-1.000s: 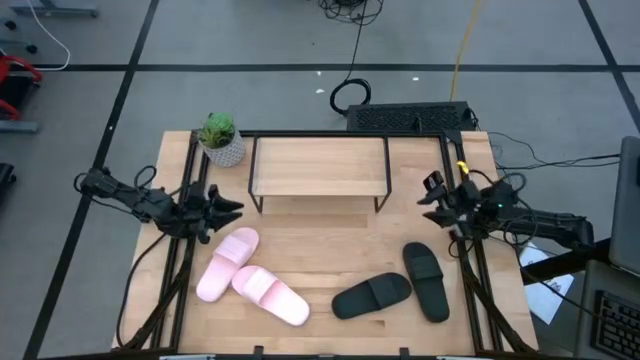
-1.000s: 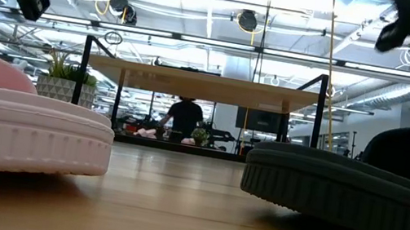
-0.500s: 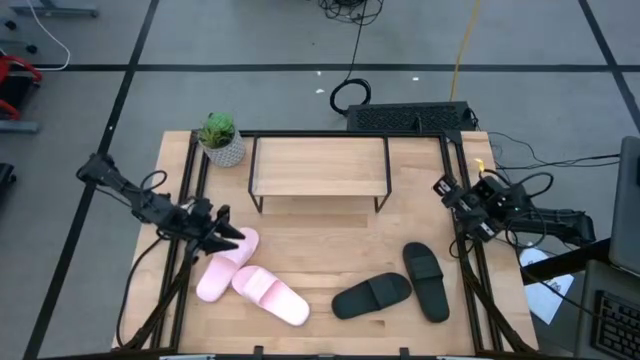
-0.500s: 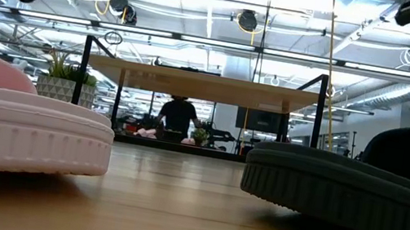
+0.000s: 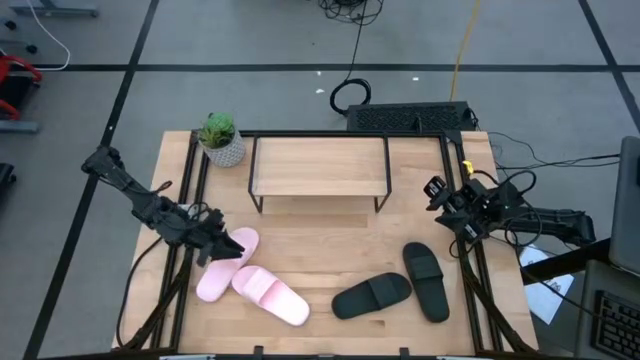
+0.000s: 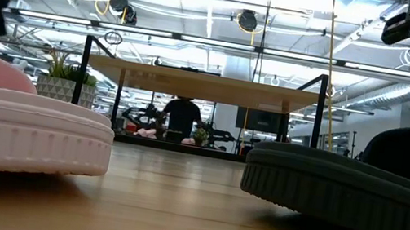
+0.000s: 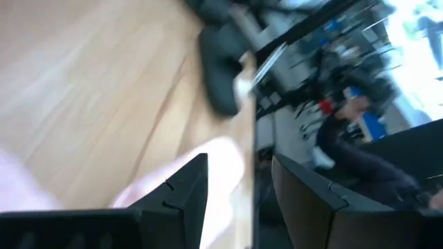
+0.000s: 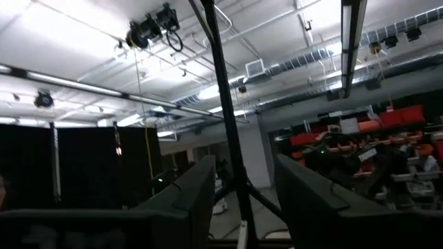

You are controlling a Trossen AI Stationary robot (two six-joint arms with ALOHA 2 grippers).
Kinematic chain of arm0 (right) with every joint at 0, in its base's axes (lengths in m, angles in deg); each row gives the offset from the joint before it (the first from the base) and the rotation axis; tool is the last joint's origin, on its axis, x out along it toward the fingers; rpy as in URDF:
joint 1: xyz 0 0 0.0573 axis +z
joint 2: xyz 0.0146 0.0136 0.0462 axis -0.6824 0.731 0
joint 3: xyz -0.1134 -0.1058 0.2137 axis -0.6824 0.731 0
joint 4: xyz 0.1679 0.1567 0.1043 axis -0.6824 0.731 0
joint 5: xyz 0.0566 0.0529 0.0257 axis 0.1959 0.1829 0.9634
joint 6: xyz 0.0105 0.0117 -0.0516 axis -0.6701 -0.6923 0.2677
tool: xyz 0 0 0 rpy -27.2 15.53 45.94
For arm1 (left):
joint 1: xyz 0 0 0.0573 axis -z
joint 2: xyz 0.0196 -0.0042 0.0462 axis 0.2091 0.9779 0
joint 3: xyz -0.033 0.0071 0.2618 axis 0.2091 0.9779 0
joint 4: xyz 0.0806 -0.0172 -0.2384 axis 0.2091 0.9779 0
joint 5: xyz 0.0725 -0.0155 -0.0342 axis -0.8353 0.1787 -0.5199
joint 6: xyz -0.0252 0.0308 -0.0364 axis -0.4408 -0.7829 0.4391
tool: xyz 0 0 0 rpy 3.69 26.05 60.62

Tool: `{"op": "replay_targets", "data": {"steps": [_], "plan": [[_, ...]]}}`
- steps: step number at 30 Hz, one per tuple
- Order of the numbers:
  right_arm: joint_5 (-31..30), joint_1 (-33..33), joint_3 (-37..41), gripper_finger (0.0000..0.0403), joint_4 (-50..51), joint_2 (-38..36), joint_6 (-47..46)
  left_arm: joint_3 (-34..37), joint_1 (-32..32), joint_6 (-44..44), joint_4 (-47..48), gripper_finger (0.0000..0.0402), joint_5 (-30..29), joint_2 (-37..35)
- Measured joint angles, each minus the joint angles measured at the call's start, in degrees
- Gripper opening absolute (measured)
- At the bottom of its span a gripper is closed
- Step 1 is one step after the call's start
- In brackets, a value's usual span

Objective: Pick and place slides into the shelf
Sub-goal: Put the left pink slipper on the shelf

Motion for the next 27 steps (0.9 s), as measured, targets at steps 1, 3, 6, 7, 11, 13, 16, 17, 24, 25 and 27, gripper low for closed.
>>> {"op": "replay_targets", "data": {"steps": [1,3,6,7,11,13,16,17,24,25,27], "plan": [[0.0,0.0,0.0,0.0141,0.7,0.0,1.4,0.0,0.0,1.3,2.1,0.0159,0.9,0.0],[-0.2,0.0,0.0,0.0141,1.7,0.2,3.6,0.0,0.0,3.3,6.1,0.0159,2.0,0.0],[-2.5,0.0,0.0,0.0141,2.0,0.7,4.7,0.0,0.0,4.7,9.0,0.0159,4.8,0.0],[-3.8,0.0,0.0,0.0141,2.0,0.9,4.7,0.0,0.0,4.7,8.9,0.0159,6.4,0.0],[-8.5,0.0,0.0,0.0141,2.1,1.6,4.6,-0.9,0.0,4.3,7.5,0.0159,10.8,0.0],[-9.6,0.0,0.0,0.0141,2.1,1.8,4.6,-1.0,0.0,1.8,5.4,0.0159,11.0,-0.1],[-10.6,0.0,0.0,0.0141,2.1,2.0,4.6,-1.0,0.0,0.9,2.0,0.0159,11.1,0.0],[-10.6,0.0,0.0,0.0141,2.0,2.0,4.6,-1.0,0.0,1.0,0.7,0.0159,11.1,0.1],[-10.5,0.0,0.0,0.0141,1.6,2.0,4.7,-1.0,-0.2,1.1,-7.9,0.0159,7.1,0.0],[-10.5,0.0,0.0,0.0141,1.6,2.0,4.7,-1.0,-0.3,0.0,-9.3,0.0159,6.1,0.0],[-10.5,0.0,0.0,0.0141,1.6,2.0,6.0,-1.0,-0.5,-1.9,-10.9,0.0159,4.3,0.0]]}}
